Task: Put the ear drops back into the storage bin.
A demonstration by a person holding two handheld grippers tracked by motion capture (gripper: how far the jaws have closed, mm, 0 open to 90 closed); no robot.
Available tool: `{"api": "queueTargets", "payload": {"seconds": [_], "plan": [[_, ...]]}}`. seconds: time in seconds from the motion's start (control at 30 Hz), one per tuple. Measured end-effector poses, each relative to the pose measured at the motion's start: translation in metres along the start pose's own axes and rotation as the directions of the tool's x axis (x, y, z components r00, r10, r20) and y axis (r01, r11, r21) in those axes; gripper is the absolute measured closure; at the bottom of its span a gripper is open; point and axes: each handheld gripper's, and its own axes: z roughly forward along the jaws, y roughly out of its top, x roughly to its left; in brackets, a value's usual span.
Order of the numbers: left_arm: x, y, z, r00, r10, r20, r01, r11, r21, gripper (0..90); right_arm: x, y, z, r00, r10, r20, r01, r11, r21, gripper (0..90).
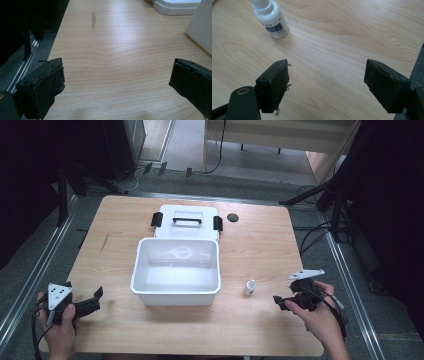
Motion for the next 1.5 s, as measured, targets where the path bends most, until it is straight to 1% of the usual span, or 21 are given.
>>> {"api": "queueTargets", "payload": {"seconds": [0.03, 0.1, 0.17, 0.27, 0.3, 0.33, 0.43, 0.6, 0.7, 0.8, 0.83, 1.0, 1.07, 1.1, 1.2, 1.27, 1.3, 1.33, 1.4, 1.47, 1.5], "plan": [[0.0, 0.0, 0.0, 1.0, -0.001, -0.001, 0.001, 1.0, 0.001, 0.2, 0.003, 0.006, 0.001, 0.9998, -0.018, 0.007, 0.018, 0.999, 0.034, 19.4], [0.0, 0.001, 0.001, 1.0, -0.003, 0.0, 0.003, 1.0, 0.004, 0.2, 0.005, 0.014, 0.001, 0.999, -0.041, 0.018, 0.04, 0.996, 0.075, 19.4], [0.0, 0.001, 0.001, 1.0, -0.007, -0.002, 0.007, 1.0, 0.001, 0.2, 0.006, 0.021, 0.0, 0.9977, -0.063, 0.026, 0.06, 0.993, 0.104, 19.4], [0.001, 0.001, 0.002, 1.0, -0.003, 0.002, 0.003, 1.0, 0.003, 0.2, 0.006, 0.029, -0.001, 0.9969, -0.076, 0.022, 0.072, 0.987, 0.141, 19.4], [0.0, 0.001, 0.002, 1.0, -0.001, 0.0, 0.001, 1.0, 0.006, 0.2, 0.006, 0.031, -0.001, 0.9961, -0.087, 0.017, 0.083, 0.983, 0.161, 19.4], [0.0, 0.001, 0.002, 1.0, -0.001, 0.0, 0.001, 1.0, 0.006, 0.2, 0.006, 0.031, -0.001, 0.9961, -0.087, 0.017, 0.083, 0.983, 0.161, 19.4], [0.0, 0.001, 0.002, 1.0, -0.001, 0.0, 0.001, 1.0, 0.006, 0.2, 0.009, 0.039, 0.002, 0.9939, -0.109, 0.013, 0.104, 0.969, 0.224, 18.7], [0.0, 0.001, 0.003, 0.9999, -0.009, -0.008, 0.009, 0.9999, 0.014, 0.2, 0.016, 0.05, 0.003, 0.9917, -0.119, -0.047, 0.128, 0.947, 0.294, 18.8], [0.0, 0.001, 0.003, 0.9999, -0.006, -0.011, 0.006, 0.9999, 0.016, 0.2, 0.02, 0.058, 0.003, 0.9888, -0.14, -0.052, 0.149, 0.941, 0.302, 18.0], [-0.001, 0.001, 0.003, 0.9999, -0.004, -0.01, 0.005, 0.9999, 0.016, 0.2, 0.022, 0.062, 0.003, 0.9873, -0.143, -0.07, 0.158, 0.938, 0.308, 16.6], [0.0, 0.001, 0.003, 1.0, -0.005, -0.008, 0.005, 0.9999, 0.014, 0.2, 0.025, 0.067, 0.005, 0.9847, -0.157, -0.077, 0.173, 0.933, 0.315, 15.0], [0.0, 0.002, 0.003, 0.9999, -0.007, -0.007, 0.008, 0.9998, 0.02, 0.2, 0.03, 0.076, 0.01, 0.9828, -0.171, -0.07, 0.184, 0.93, 0.317, 13.7], [0.001, 0.002, 0.003, 0.9999, -0.01, -0.007, 0.01, 0.9997, 0.021, 0.2, 0.035, 0.08, 0.013, 0.9807, -0.184, -0.065, 0.196, 0.926, 0.323, 14.4], [0.001, 0.002, 0.003, 0.9999, -0.011, -0.008, 0.011, 0.9997, 0.021, 0.2, 0.037, 0.081, 0.013, 0.9791, -0.193, -0.065, 0.204, 0.924, 0.323, 15.5], [0.001, 0.002, 0.003, 0.9999, -0.01, -0.006, 0.01, 0.9997, 0.021, 0.2, 0.041, 0.086, 0.014, 0.9795, -0.19, -0.067, 0.202, 0.927, 0.315, 22.6], [0.001, 0.002, 0.003, 1.0, -0.007, -0.006, 0.007, 0.9998, 0.019, 0.2, 0.043, 0.089, 0.013, 0.9772, -0.198, -0.076, 0.212, 0.927, 0.31, 27.5], [0.001, 0.002, 0.003, 1.0, -0.007, -0.005, 0.007, 0.9998, 0.019, 0.2, 0.045, 0.092, 0.013, 0.973, -0.216, -0.081, 0.231, 0.927, 0.296, 29.1], [0.001, 0.002, 0.003, 1.0, -0.007, -0.005, 0.007, 0.9998, 0.019, 0.2, 0.045, 0.092, 0.013, 0.973, -0.216, -0.081, 0.231, 0.927, 0.296, 29.1], [0.001, 0.002, 0.003, 1.0, -0.009, -0.001, 0.009, 0.9998, 0.02, 0.2, 0.048, 0.097, 0.013, 0.9661, -0.237, -0.103, 0.257, 0.926, 0.277, 33.8], [0.001, 0.002, 0.003, 0.9999, -0.015, 0.002, 0.015, 0.9996, 0.022, 0.2, 0.05, 0.101, 0.013, 0.9665, -0.233, -0.108, 0.254, 0.929, 0.27, 38.8], [0.001, 0.002, 0.003, 0.9999, -0.015, 0.002, 0.015, 0.9996, 0.023, 0.2, 0.05, 0.104, 0.013, 0.9652, -0.234, -0.116, 0.258, 0.927, 0.271, 40.9]]}}
